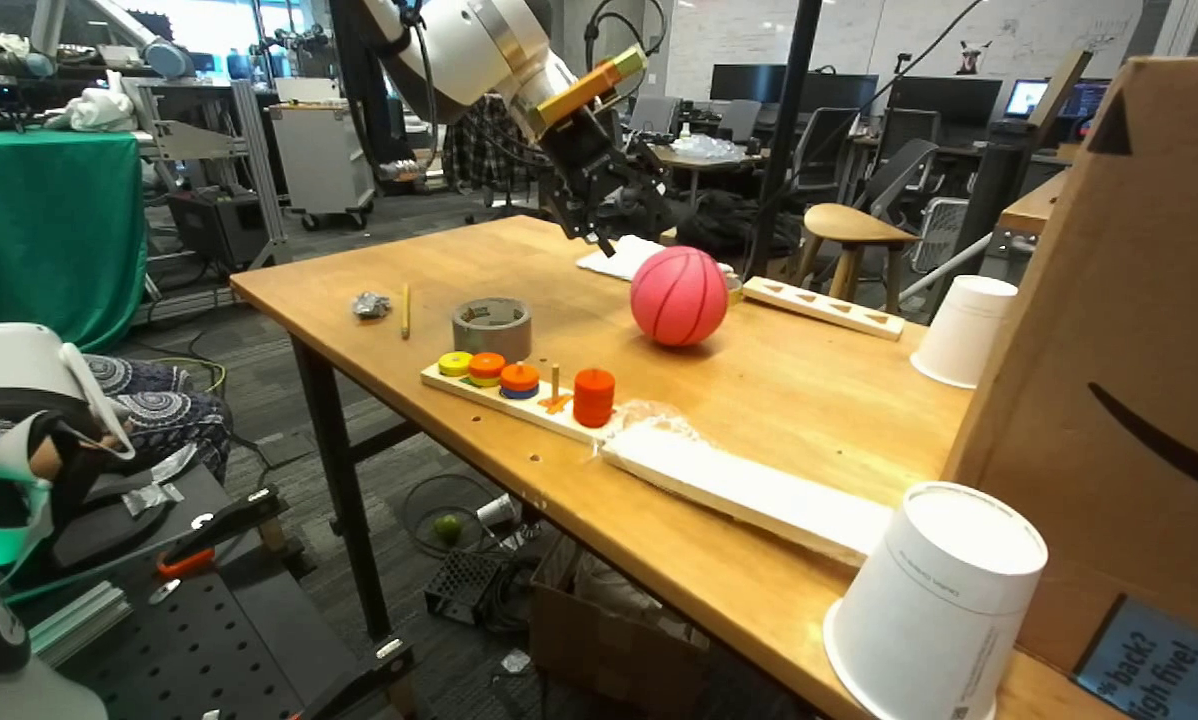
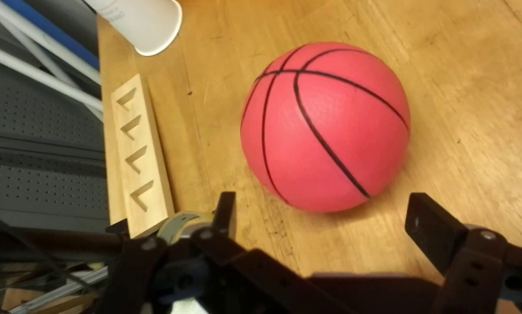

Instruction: Move the ball towards the box

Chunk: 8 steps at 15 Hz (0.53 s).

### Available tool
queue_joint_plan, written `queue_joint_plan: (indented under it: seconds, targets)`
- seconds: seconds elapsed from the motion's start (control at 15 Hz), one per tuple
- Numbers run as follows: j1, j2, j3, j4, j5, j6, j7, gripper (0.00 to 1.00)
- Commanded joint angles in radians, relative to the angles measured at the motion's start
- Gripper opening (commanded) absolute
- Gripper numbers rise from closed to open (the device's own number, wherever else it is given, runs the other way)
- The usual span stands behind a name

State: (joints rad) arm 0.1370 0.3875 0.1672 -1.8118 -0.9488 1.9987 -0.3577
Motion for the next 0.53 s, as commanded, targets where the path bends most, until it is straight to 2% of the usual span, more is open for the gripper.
queue_joint_plan:
  seconds: [0.0,0.27,0.47]
  targets:
    - [-0.015,0.086,-0.012,0.116,0.118,-0.058,-0.075,1.00]
    - [-0.025,0.137,-0.034,0.158,0.183,-0.085,-0.093,1.00]
    - [-0.024,0.148,-0.056,0.167,0.168,-0.094,-0.085,1.00]
